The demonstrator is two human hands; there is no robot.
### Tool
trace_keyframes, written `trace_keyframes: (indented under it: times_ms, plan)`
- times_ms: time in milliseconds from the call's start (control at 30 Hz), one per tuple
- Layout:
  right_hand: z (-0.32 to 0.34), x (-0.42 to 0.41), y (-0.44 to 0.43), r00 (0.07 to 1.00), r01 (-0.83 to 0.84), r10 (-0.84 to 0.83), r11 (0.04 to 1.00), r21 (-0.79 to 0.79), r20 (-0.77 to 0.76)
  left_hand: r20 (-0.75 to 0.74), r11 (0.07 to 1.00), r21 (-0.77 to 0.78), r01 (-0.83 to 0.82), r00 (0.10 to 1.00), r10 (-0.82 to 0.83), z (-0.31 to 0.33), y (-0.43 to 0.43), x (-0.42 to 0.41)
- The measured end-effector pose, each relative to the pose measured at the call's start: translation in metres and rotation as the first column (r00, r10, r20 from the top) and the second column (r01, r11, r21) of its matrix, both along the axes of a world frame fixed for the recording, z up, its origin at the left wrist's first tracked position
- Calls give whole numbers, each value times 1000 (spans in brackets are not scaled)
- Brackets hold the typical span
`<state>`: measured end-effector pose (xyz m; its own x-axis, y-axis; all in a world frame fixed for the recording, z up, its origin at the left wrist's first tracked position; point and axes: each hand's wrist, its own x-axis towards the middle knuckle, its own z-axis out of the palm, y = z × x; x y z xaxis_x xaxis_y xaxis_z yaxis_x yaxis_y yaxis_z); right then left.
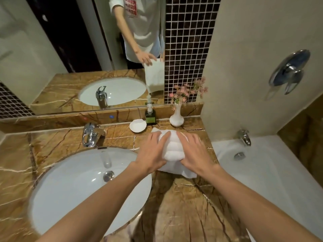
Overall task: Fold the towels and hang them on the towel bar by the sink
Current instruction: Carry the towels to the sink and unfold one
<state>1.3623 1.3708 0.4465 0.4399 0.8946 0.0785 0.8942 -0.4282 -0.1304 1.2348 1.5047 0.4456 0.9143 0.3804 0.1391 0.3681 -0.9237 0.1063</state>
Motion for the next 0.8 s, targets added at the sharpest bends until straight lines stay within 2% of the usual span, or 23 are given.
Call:
trace_keyframes:
  times_ms: [100, 233, 333, 567, 800]
  plan:
    - [-5, 4, -3, 995, 16, -12, 999, -41, 102, 48, 998, 35, -51, 998, 49, -9, -7, 10]
    - [-17, 8, -15, 985, 21, -16, 999, -28, 173, 111, 998, -28, -63, 992, 66, -29, -20, 17]
    - [-34, -2, -32, 983, 24, -21, 1000, -15, 180, 85, 997, -66, -42, 995, 48, -48, -34, 9]
    - [-63, -39, -64, 986, 39, -42, 999, 25, 162, 87, 998, -42, 51, 995, -47, -71, -55, -29]
    - [-82, -68, -90, 978, 19, -16, 1000, -13, 208, -62, 996, -54, 72, 995, -75, -77, -79, -56]
